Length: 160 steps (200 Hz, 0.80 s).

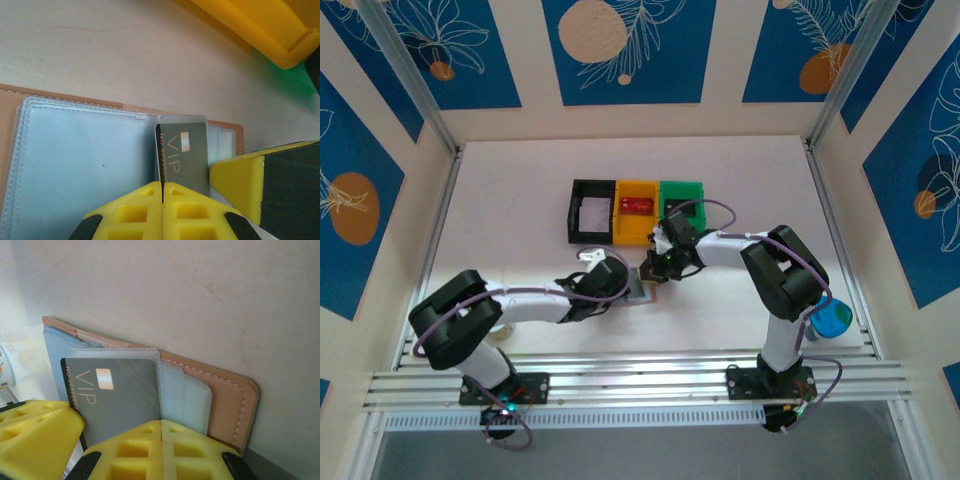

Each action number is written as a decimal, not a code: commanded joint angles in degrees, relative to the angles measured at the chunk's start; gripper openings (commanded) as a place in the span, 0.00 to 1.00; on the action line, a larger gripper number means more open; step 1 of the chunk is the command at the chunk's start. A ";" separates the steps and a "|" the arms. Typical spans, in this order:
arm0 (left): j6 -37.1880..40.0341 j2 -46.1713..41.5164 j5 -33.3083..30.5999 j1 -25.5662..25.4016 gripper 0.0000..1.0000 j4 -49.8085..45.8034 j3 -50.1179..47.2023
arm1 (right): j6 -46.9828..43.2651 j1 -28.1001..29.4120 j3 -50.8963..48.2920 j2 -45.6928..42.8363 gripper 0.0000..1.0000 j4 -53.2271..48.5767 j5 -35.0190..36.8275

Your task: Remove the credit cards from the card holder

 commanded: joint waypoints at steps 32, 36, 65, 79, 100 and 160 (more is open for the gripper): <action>-0.29 -3.02 -2.82 -0.56 0.00 1.64 -2.17 | -0.13 0.41 -0.07 2.61 0.00 -3.02 0.84; -0.29 -3.33 -2.97 -0.58 0.00 1.62 -2.33 | -0.13 0.39 -0.07 2.62 0.00 -3.11 0.82; 0.10 -5.19 -3.60 -0.54 0.00 1.18 -3.15 | -0.13 0.35 0.19 3.05 0.00 -3.46 1.23; 0.15 -5.92 -3.93 -0.53 0.00 1.00 -3.56 | -0.13 0.39 0.37 3.18 0.00 -3.55 1.15; 0.25 -6.90 -4.34 -0.45 0.00 1.19 -4.16 | -0.17 0.39 0.37 3.27 0.00 -3.59 1.15; 0.49 -9.35 -5.26 -0.47 0.00 1.09 -5.31 | -0.30 0.48 0.59 3.48 0.00 -3.81 1.24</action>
